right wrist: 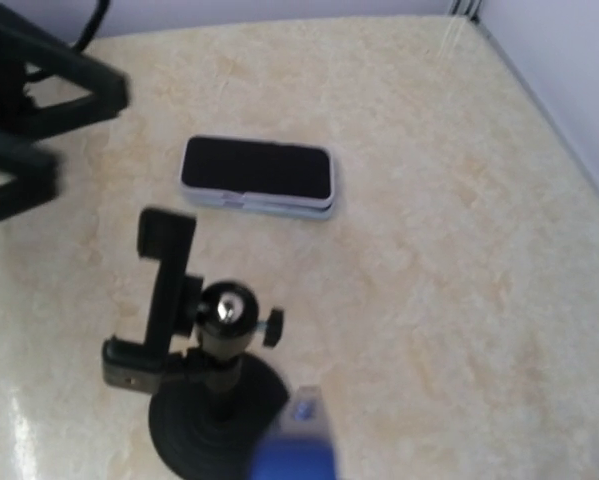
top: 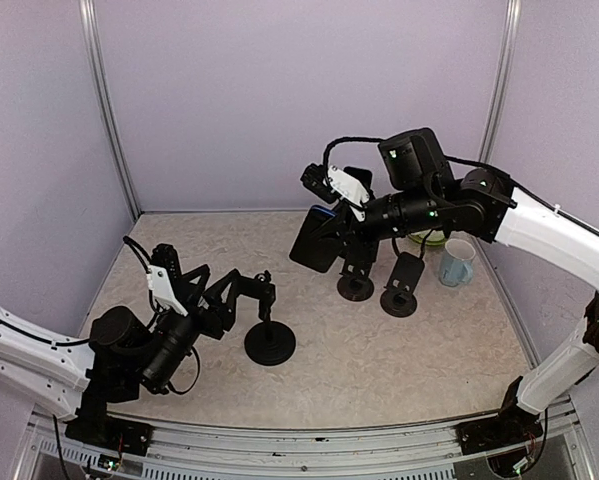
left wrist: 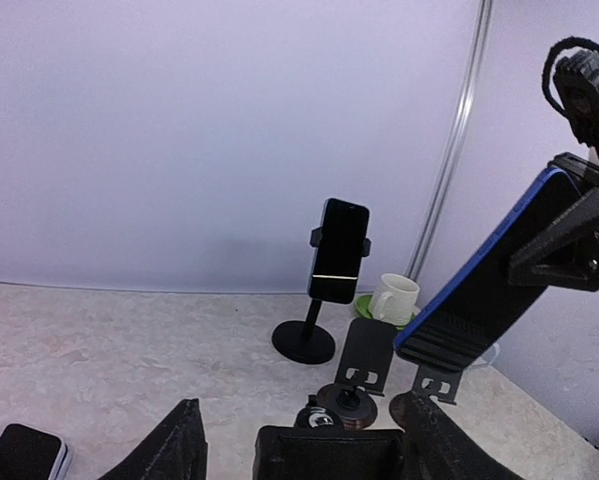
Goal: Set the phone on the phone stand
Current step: Adjust the phone stand at the center of the board.
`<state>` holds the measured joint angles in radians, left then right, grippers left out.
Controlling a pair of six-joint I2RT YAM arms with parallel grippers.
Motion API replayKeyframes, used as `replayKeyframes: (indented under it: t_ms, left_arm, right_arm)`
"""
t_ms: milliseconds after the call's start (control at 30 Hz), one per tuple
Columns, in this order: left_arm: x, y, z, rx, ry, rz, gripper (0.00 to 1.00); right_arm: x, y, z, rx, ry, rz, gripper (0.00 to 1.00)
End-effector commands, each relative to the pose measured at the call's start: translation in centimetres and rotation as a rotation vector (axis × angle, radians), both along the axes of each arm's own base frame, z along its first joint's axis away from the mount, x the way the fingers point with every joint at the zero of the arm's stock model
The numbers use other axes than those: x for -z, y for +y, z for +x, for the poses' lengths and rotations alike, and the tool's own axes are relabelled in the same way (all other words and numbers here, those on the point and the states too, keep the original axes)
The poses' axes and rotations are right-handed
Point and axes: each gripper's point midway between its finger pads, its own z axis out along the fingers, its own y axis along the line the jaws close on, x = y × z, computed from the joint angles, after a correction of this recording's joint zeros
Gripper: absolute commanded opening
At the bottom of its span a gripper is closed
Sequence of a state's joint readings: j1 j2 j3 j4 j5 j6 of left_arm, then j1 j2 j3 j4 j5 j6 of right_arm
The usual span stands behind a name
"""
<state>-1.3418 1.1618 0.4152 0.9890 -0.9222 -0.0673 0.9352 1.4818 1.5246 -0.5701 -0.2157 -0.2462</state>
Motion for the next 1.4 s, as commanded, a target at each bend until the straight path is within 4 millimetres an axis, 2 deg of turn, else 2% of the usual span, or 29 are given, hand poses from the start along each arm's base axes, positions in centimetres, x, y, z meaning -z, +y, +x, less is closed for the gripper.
replayKeyframes:
  t_ms: [0, 33, 67, 100, 233, 433, 533, 767, 900, 1100, 1367]
  left_arm:
    - [0.0, 0.3, -1.7, 0.119, -0.018, 0.039, 0.72]
    - [-0.1, 0.6, -2.1, 0.146, -0.037, 0.042, 0.78]
    - [0.0, 0.9, -2.3, 0.174, -0.047, 0.055, 0.93]
    - [0.1, 1.0, -2.6, 0.225, -0.061, 0.067, 0.98]
    - [0.0, 1.5, -2.8, 0.445, -0.11, 0.06, 0.99]
    - [0.9, 2.9, -2.5, 0.648, -0.139, 0.044, 0.99]
    - [1.4, 2.3, -2.7, 0.772, -0.145, 0.058, 0.99]
    - [3.1, -0.6, -2.8, 0.974, -0.136, 0.135, 0.99]
    - [3.2, -1.1, -2.1, 1.014, -0.144, 0.148, 0.98]
    - [3.3, -0.8, -0.6, 1.027, -0.138, 0.161, 0.92]
    - [4.0, -1.9, -0.1, 1.132, -0.1, 0.177, 0.69]
  right_arm:
    - [-4.5, 0.0, 0.3, -0.015, -0.068, 0.074, 0.0]
    - [-4.9, 0.0, 0.0, -0.031, -0.07, 0.082, 0.0]
    - [-5.4, 0.2, -0.4, -0.054, -0.069, 0.091, 0.0]
    - [-5.6, 0.4, -0.8, -0.082, -0.065, 0.098, 0.0]
    - [-6.0, 1.4, -2.2, -0.184, -0.029, 0.116, 0.0]
    - [-5.1, 1.7, -2.4, -0.198, 0.0, 0.108, 0.0]
    - [-4.9, 1.6, -2.8, -0.209, 0.011, 0.111, 0.0]
    - [-4.7, 0.9, -3.4, -0.207, 0.023, 0.116, 0.0]
    - [-4.7, 0.5, -3.7, -0.205, 0.031, 0.119, 0.0]
    - [-4.4, 0.1, -4.4, -0.218, 0.045, 0.127, 0.0]
    - [-4.8, 0.0, -4.9, -0.237, 0.039, 0.139, 0.0]
